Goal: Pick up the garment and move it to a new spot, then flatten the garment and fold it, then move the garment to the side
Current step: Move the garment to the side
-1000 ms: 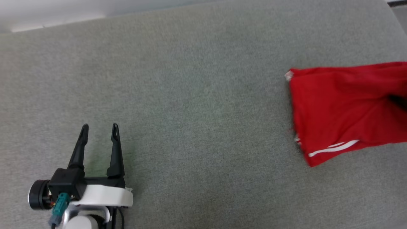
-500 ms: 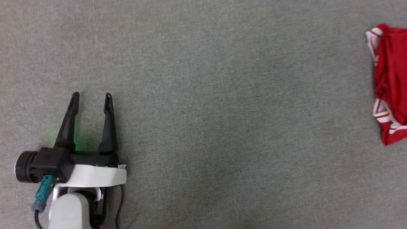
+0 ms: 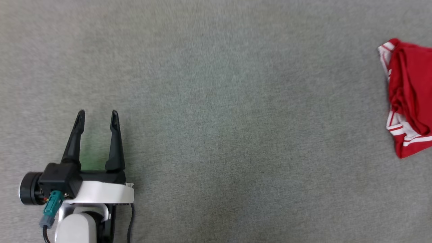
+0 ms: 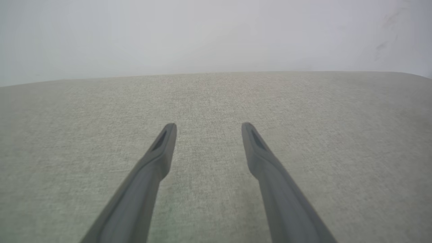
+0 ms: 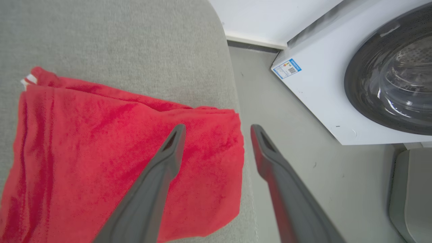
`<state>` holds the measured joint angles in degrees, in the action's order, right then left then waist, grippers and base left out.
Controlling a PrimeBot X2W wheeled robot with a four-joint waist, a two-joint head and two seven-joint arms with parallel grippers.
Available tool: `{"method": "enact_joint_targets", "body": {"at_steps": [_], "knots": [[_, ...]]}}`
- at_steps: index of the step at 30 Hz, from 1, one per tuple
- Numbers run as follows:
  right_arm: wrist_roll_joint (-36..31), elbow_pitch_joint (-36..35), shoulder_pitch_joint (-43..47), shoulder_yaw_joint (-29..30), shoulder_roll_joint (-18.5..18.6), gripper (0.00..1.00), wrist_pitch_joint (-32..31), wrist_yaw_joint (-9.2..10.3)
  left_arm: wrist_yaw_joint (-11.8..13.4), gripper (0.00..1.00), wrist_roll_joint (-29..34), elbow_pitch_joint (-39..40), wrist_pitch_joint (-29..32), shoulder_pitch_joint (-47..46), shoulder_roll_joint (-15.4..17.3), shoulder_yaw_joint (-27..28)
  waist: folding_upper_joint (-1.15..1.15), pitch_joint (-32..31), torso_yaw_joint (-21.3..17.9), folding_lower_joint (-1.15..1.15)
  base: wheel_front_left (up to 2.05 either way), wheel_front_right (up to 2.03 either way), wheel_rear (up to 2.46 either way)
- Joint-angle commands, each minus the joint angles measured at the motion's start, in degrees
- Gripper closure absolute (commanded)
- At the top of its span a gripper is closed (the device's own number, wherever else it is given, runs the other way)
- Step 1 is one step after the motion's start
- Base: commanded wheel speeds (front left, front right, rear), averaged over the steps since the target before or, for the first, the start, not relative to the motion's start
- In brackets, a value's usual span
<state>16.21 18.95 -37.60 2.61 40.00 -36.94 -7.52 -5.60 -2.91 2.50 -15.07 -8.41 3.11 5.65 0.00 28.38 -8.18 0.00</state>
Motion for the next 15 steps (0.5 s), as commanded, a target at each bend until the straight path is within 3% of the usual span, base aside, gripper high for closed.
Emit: {"method": "enact_joint_targets", "body": {"at_steps": [1, 5, 15], "knots": [[-0.45, -0.51, 0.2, 0.33, -1.02, 0.0, 1.96, 0.05, 0.33, 0.0, -0.35, -0.17, -0.12, 0.82, -0.02, -0.12, 0.0, -3.52, 0.46, 0.0, 0.0, 0.0, 0.0], [-3.53, -2.8, -0.94, 2.92, -4.04, 0.0, 11.88, 0.05, 1.36, 0.0, -0.85, -0.83, -0.12, 3.02, -0.19, -0.83, 0.0, -8.04, 1.68, 0.0, 0.0, 0.0, 0.0], [-10.69, -8.16, 3.71, 1.11, -14.72, 0.0, 37.72, 0.05, 4.38, 0.0, -2.54, -1.32, -0.11, 8.25, -0.25, -2.98, 0.0, -16.11, 5.53, 0.0, 0.0, 0.0, 0.0]]}}
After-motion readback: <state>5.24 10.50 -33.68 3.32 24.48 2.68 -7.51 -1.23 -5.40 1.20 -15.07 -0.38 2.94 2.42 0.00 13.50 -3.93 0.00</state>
